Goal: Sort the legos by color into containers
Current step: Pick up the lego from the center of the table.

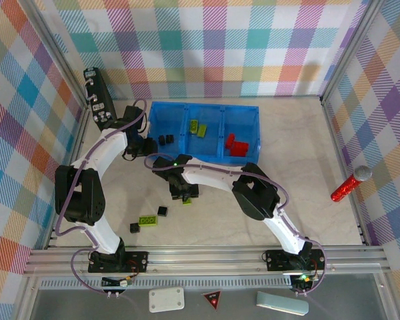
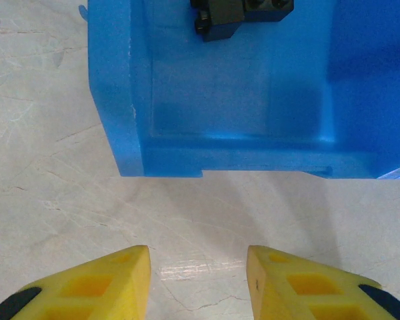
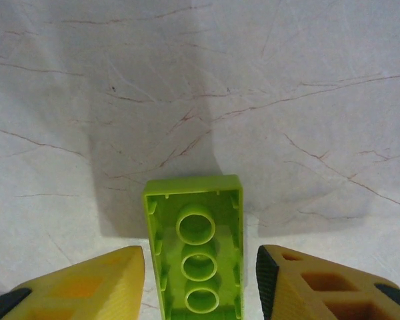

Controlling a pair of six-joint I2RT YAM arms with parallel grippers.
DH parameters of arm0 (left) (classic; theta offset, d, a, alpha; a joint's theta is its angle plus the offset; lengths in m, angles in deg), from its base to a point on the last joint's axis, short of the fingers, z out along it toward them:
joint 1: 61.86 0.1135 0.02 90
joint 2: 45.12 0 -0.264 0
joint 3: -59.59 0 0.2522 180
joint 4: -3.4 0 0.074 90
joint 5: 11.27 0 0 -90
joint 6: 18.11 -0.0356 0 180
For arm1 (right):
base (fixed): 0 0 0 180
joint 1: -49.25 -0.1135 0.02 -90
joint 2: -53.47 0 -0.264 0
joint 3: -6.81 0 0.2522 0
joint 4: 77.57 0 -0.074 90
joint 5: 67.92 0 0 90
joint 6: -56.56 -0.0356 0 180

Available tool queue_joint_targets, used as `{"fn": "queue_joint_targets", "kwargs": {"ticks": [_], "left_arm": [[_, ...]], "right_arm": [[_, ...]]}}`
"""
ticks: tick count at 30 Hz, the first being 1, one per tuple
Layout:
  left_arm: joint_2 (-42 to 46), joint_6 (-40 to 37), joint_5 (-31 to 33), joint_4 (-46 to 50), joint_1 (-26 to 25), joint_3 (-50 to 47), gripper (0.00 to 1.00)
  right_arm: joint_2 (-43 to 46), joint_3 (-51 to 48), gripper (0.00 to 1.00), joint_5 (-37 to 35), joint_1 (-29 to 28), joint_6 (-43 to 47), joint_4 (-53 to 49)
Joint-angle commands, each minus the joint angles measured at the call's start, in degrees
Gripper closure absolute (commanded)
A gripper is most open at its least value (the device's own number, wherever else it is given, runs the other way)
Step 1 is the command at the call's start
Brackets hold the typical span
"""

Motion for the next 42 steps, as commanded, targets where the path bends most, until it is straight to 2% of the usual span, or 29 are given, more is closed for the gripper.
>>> {"fn": "queue_joint_targets", "kwargs": {"ticks": [1,16,34,42], "left_arm": [[1.35,0.25,-1.28,0.11,0.80,-0.55,0.58],[0.48,0.20,-1.44,0.20,1.06,-0.28,0.58],[0.76,0.27,-2.06,0.36,1.13,-0.01,0.58],[0.94,0.27,-2.22,0.45,1.18,0.02,0.58]], "right_arm": [[-1.62,1.47,0.52,0.80,-0.38,-0.58,-1.32],[-0.40,1.79,0.60,0.41,-0.34,-0.24,-1.20],[2.15,7.18,0.60,-2.36,-0.31,1.96,-5.09],[3.67,9.66,0.60,-4.58,1.40,3.70,-7.68]]}}
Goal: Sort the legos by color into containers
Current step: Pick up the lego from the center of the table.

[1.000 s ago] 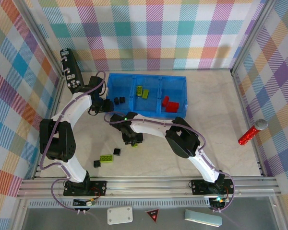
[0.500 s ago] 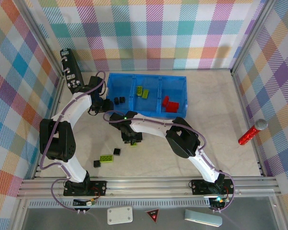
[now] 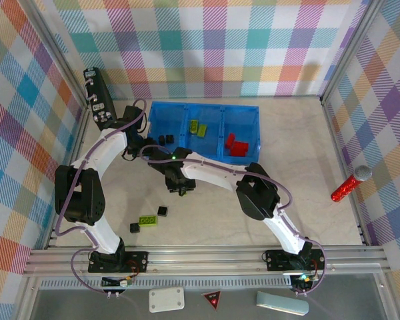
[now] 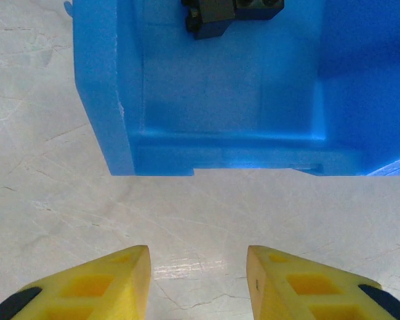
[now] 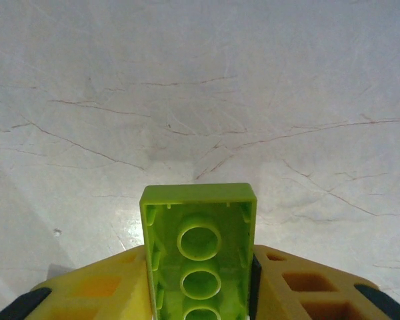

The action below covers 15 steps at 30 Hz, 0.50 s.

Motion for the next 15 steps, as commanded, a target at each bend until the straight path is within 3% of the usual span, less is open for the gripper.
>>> {"fn": "queue_joint_targets", "kwargs": {"ticks": [1,15], "left_arm": [[1.04,0.25,-0.77,0.38,0.94,-0.01,0.58],[1.72,0.25,-0.80,0.41,1.06,-0.08,0.58]], "right_arm": [[3.33,1.74,0.60,-2.10,1.18,1.62,-3.21],[2.94,6.67,0.60,-3.25,7.87,7.13,-4.28]]}}
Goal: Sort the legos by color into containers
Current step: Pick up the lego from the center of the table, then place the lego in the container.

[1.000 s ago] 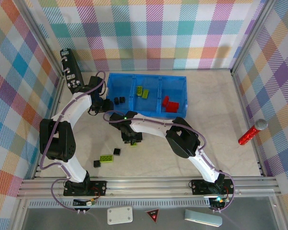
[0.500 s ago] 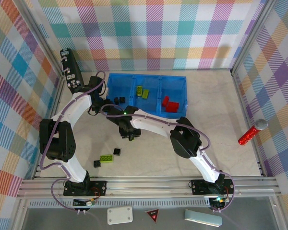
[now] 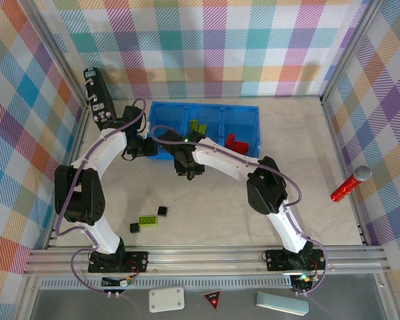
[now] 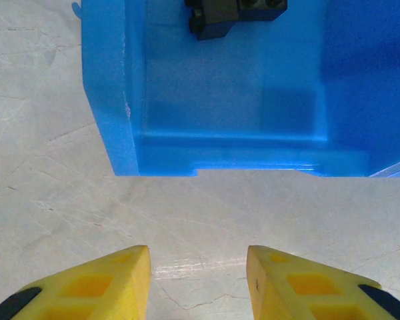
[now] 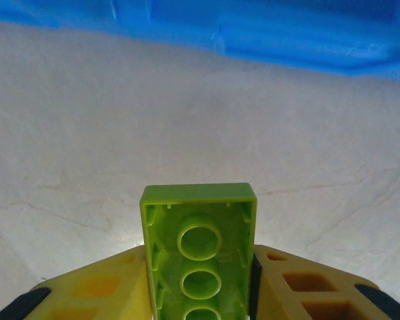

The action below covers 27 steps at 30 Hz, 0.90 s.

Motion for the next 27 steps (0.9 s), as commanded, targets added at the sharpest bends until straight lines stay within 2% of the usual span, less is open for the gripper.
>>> {"fn": "queue_joint_targets", "kwargs": {"ticks": [1,15,21,27], "left_arm": [[1.73,0.25,-0.76,0.48,0.82,-0.08,0.58],[1.89,0.25,-0.95,0.45,0.75,-0.36,0.58],[1.90,0.25,-1.03,0.46,0.80,-0.36,0.58],[1.83,0.23,-1.02,0.47,0.79,-0.36,0.58]], "right_arm": [[0.45,3.62,0.60,-0.94,1.74,2.83,-1.89],[-7.02,15.22,0.60,-0.59,10.03,8.17,-2.09],[-10.95,19.22,0.60,-3.78,12.26,10.31,0.23],[-13.99,19.33,0.60,-8.85,13.26,12.72,8.41]]}}
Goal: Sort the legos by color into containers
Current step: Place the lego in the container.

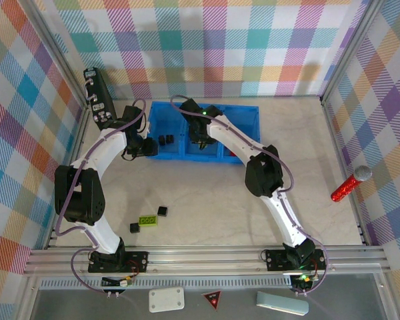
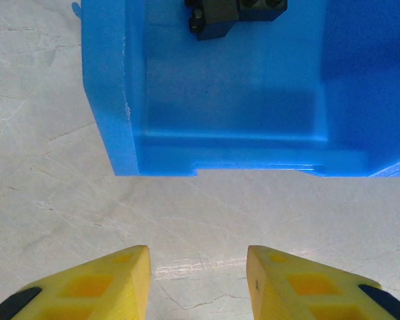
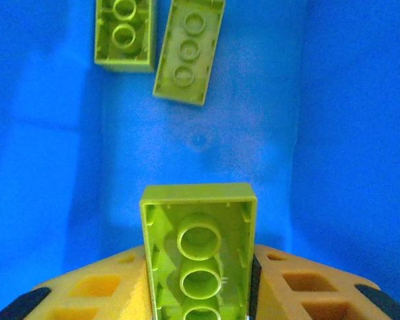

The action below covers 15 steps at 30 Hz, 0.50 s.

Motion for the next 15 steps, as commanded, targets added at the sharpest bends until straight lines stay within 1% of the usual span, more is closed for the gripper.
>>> {"fn": "queue_joint_targets", "kwargs": {"ticks": [1,8,15], "left_arm": [[1.87,0.25,-1.01,0.38,0.82,-0.36,0.58],[1.77,0.34,-1.43,0.46,0.82,-0.44,0.58],[2.09,0.33,-0.94,0.55,0.75,-0.63,0.58]], "right_arm": [[-2.14,1.78,0.61,-5.03,-0.01,2.68,6.07],[-5.27,2.21,0.62,-11.06,0.17,3.42,15.45],[-8.21,4.20,0.62,-15.42,1.04,1.48,18.36]]}}
